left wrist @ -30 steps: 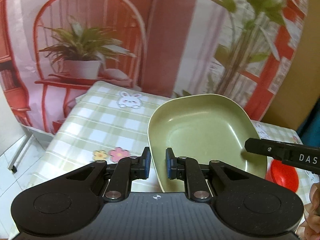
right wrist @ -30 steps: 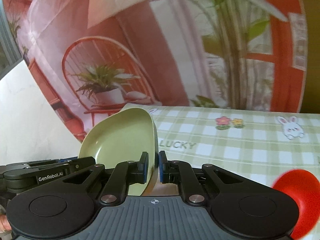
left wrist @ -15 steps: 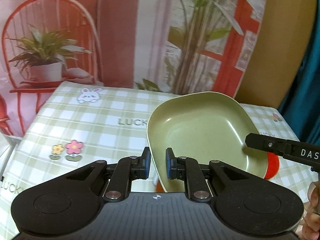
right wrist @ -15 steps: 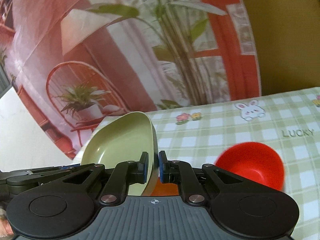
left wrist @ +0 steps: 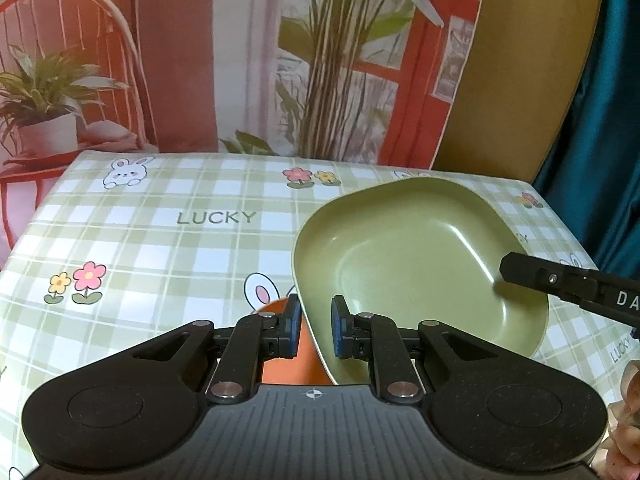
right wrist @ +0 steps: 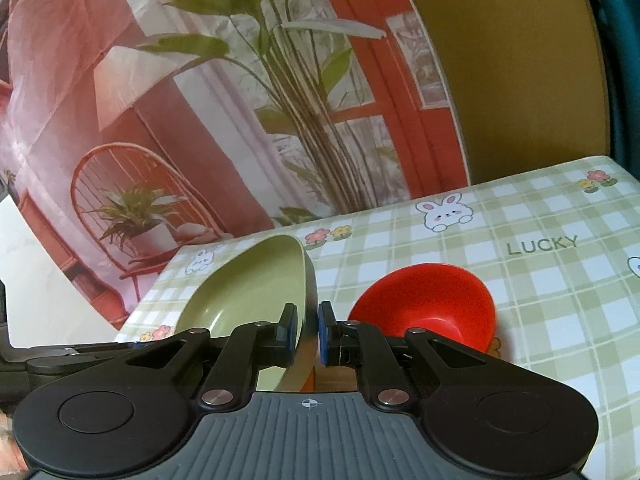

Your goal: Organize plates and bowls

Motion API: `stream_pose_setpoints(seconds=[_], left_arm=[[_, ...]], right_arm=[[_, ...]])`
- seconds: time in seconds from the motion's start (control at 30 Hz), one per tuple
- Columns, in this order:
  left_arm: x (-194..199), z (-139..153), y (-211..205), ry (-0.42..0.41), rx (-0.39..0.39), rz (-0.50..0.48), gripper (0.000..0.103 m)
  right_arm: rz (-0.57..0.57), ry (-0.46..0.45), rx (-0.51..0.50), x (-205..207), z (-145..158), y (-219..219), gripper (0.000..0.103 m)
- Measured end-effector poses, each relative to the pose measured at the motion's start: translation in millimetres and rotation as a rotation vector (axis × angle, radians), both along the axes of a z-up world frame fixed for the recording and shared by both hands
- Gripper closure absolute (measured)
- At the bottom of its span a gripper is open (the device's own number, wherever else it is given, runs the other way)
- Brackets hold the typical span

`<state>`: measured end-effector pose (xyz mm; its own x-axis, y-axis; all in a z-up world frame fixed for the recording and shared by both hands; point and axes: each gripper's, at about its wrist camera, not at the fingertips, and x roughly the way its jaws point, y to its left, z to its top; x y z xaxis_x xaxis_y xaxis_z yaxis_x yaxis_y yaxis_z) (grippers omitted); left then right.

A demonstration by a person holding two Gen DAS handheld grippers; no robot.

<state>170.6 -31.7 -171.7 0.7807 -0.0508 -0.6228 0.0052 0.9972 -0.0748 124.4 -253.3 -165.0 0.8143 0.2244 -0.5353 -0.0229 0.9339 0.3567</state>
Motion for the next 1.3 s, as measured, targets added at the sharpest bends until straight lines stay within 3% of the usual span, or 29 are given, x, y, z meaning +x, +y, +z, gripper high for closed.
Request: stream_pose_setpoints(seconds=[0.67, 0.97, 1.3], left_arm=[[-9.9, -11.1, 4.2, 0.014, 0.003, 0.024, 0.086], [-22.5, -16.0, 10.1, -0.009, 0.075, 0.072, 0.086], [-25.6, -29.3, 23.7, 0.012, 0.047, 0.110, 0.086]], right_arm=[[0.029, 0.021, -0.030, -3.6, -16.7, 9.3, 0.091], [0.084, 0.080, -0.043, -3.4, -36.1, 30.1, 0.090], [0.114, 0.118, -0.069, 0.4, -49.3, 43.1, 0.090]])
